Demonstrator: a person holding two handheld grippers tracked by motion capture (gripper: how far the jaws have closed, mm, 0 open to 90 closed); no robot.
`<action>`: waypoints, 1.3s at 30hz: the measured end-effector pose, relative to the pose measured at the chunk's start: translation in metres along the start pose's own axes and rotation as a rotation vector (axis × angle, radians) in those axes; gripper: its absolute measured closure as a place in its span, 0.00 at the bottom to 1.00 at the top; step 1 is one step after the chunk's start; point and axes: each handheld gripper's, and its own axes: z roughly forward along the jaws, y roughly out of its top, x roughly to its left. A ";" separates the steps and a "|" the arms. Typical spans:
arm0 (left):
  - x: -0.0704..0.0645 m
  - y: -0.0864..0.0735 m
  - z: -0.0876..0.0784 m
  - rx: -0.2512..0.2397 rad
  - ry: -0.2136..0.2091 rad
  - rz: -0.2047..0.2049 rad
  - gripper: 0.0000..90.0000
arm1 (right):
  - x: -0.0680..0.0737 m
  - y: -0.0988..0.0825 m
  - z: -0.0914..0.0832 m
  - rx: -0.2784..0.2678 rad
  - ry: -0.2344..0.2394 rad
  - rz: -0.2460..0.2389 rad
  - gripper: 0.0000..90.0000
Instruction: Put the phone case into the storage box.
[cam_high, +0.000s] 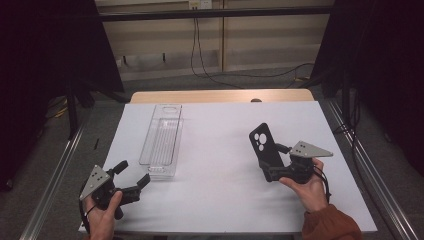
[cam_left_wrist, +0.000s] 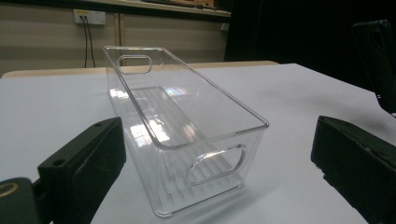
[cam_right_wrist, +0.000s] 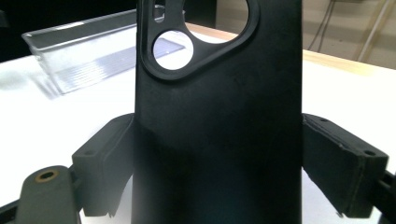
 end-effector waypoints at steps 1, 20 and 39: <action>-0.001 0.000 0.000 0.000 -0.002 -0.005 0.04 | 0.000 -0.001 0.000 -0.002 0.007 0.001 0.16; -0.015 0.003 0.011 0.021 -0.072 0.042 0.04 | 0.027 -0.004 0.013 0.015 0.134 -0.019 0.16; -0.030 0.007 0.026 0.069 -0.196 0.060 0.07 | 0.048 -0.005 0.024 0.047 0.227 -0.045 0.16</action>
